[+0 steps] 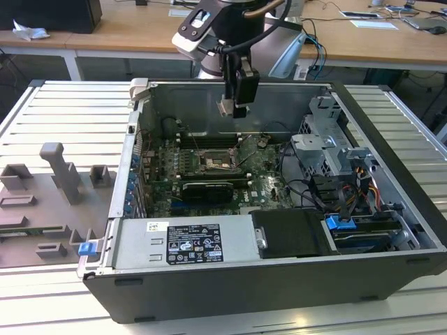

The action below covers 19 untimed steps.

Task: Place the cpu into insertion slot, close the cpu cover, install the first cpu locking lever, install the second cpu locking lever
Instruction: 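Place the cpu into insertion slot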

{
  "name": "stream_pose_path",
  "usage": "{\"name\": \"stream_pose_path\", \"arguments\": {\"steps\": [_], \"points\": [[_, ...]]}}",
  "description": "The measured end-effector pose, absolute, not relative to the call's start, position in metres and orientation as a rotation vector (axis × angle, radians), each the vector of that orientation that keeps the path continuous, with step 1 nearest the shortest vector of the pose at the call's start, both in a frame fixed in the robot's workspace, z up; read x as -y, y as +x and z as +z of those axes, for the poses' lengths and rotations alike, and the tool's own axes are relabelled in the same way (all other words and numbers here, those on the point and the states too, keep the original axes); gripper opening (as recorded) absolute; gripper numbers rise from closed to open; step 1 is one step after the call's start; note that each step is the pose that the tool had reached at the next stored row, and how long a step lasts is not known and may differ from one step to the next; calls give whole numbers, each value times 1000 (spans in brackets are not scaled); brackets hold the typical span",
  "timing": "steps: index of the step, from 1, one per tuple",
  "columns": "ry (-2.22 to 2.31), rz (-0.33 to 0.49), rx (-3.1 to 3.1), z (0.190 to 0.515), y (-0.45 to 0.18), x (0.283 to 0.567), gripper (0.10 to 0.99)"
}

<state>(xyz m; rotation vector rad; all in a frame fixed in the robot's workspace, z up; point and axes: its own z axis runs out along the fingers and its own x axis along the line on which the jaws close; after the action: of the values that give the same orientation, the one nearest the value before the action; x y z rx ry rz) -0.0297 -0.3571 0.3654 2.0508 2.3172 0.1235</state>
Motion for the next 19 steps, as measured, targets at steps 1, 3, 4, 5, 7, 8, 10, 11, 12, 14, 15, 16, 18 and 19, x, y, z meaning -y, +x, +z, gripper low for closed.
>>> {"name": "stream_pose_path", "arguments": {"steps": [1,3,4,5,7,8,10,11,12,14,15,16,18,19], "points": [[2065,123,-2304,365,-30,357,541],[2083,123,-2287,365,-30,357,541],[2091,122,-2279,365,-30,357,541],[2108,122,-2262,365,-30,357,541],[2126,121,-2245,365,-30,357,541],[2136,121,-2235,365,-30,357,541],[2164,120,-2206,365,-30,357,541],[2177,119,-2193,365,-30,357,541],[2187,119,-2183,365,-30,357,541],[2203,118,-2166,364,-30,357,541],[2209,118,-2159,364,-30,357,541],[2222,118,-2145,364,-30,357,541],[2247,117,-2117,364,-30,357,541],[2259,116,-2104,364,-30,357,541]]}}
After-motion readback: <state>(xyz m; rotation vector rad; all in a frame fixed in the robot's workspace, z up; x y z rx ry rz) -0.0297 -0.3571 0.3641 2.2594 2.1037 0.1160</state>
